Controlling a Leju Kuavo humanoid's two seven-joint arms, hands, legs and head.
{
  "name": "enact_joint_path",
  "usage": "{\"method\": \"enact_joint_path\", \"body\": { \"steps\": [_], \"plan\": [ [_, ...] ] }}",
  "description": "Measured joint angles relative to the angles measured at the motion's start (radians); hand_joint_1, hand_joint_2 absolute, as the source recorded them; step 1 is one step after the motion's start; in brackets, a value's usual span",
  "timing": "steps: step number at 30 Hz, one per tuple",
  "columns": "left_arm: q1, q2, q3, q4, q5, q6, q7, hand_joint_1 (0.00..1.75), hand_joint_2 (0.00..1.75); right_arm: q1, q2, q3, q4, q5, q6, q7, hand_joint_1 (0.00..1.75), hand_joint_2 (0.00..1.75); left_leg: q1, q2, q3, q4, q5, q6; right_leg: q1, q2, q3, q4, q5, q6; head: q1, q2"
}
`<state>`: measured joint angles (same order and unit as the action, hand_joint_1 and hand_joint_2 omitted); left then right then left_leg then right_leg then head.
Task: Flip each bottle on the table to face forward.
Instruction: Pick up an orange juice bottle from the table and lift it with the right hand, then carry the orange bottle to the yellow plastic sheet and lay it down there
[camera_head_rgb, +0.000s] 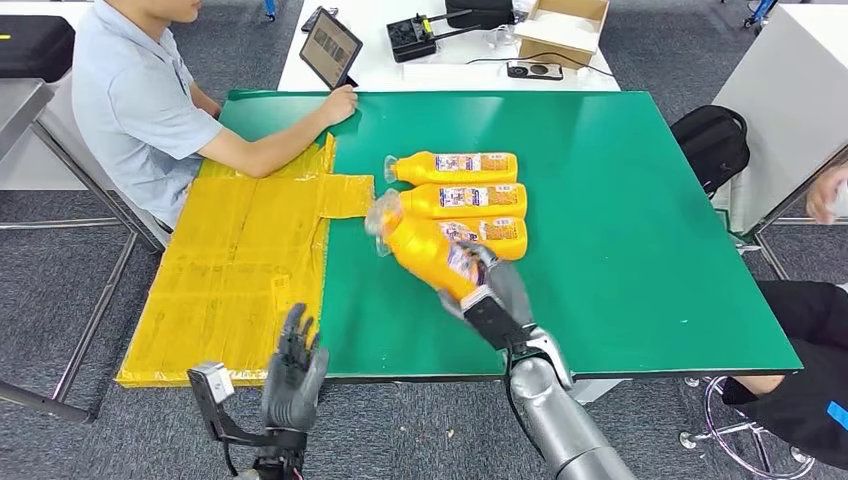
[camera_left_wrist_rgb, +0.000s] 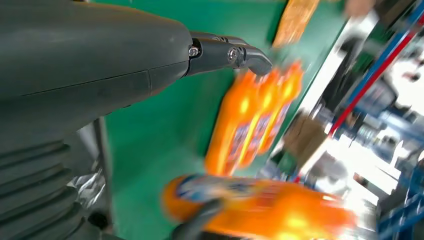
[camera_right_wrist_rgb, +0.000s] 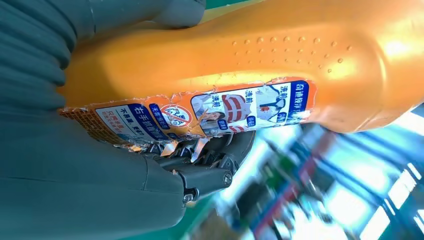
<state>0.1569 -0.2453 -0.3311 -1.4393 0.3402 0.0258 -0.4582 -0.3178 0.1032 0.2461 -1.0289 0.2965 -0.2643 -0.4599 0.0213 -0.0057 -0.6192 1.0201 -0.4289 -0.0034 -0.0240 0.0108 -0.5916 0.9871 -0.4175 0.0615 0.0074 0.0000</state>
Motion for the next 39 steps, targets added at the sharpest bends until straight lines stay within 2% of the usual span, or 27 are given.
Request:
{"method": "enact_joint_path", "body": {
  "steps": [7, 13, 25, 27, 33, 39],
  "plan": [
    [-0.001, 0.040, -0.087, 0.000, 0.007, -0.060, -0.024, 0.00, 0.00, 0.007, 0.014, -0.015, -0.079, -0.020, -0.005, -0.039, 1.75, 1.75, 0.000, 0.000, -0.002, 0.000, 0.000, 0.000, 0.000, 0.000, -0.001, 0.000, 0.000, 0.000, 0.000, 0.000],
    [-0.019, 0.069, -0.156, 0.000, -0.035, -0.085, -0.048, 0.00, 0.00, 0.002, 0.037, 0.027, -0.072, 0.012, 0.025, -0.065, 1.75, 1.75, 0.000, 0.000, -0.002, 0.000, 0.000, 0.000, 0.000, 0.000, -0.001, 0.000, 0.000, 0.000, 0.000, 0.000],
    [-0.036, 0.073, -0.160, -0.032, -0.112, -0.015, -0.112, 0.00, 0.00, -0.019, 0.139, 0.182, 0.066, 0.028, 0.097, -0.086, 1.75, 1.75, 0.000, 0.000, -0.002, 0.000, 0.000, 0.000, 0.000, 0.000, -0.002, 0.000, 0.000, 0.000, 0.000, 0.000],
    [-0.035, 0.071, -0.155, -0.036, -0.140, 0.017, -0.121, 0.00, 0.00, -0.027, 0.150, 0.195, 0.085, 0.027, 0.099, -0.093, 1.75, 1.75, 0.000, 0.000, -0.002, 0.000, 0.000, 0.000, 0.000, 0.000, -0.002, 0.000, 0.000, 0.000, 0.000, 0.000],
    [-0.047, 0.046, -0.128, -0.038, -0.308, 0.203, -0.123, 0.00, 0.00, -0.029, 0.175, 0.258, 0.098, 0.035, 0.090, -0.135, 1.75, 1.75, 0.000, 0.000, -0.002, 0.000, 0.000, 0.000, 0.000, 0.000, -0.002, 0.000, 0.000, 0.000, 0.000, 0.000],
    [-0.066, 0.020, -0.102, -0.036, -0.364, 0.300, -0.126, 0.00, 0.00, -0.013, 0.183, 0.314, 0.084, 0.044, 0.084, -0.138, 1.75, 1.75, 0.000, 0.000, -0.002, 0.000, 0.000, 0.000, 0.000, 0.000, -0.003, 0.000, 0.000, 0.000, 0.000, 0.000]
  ]
}}
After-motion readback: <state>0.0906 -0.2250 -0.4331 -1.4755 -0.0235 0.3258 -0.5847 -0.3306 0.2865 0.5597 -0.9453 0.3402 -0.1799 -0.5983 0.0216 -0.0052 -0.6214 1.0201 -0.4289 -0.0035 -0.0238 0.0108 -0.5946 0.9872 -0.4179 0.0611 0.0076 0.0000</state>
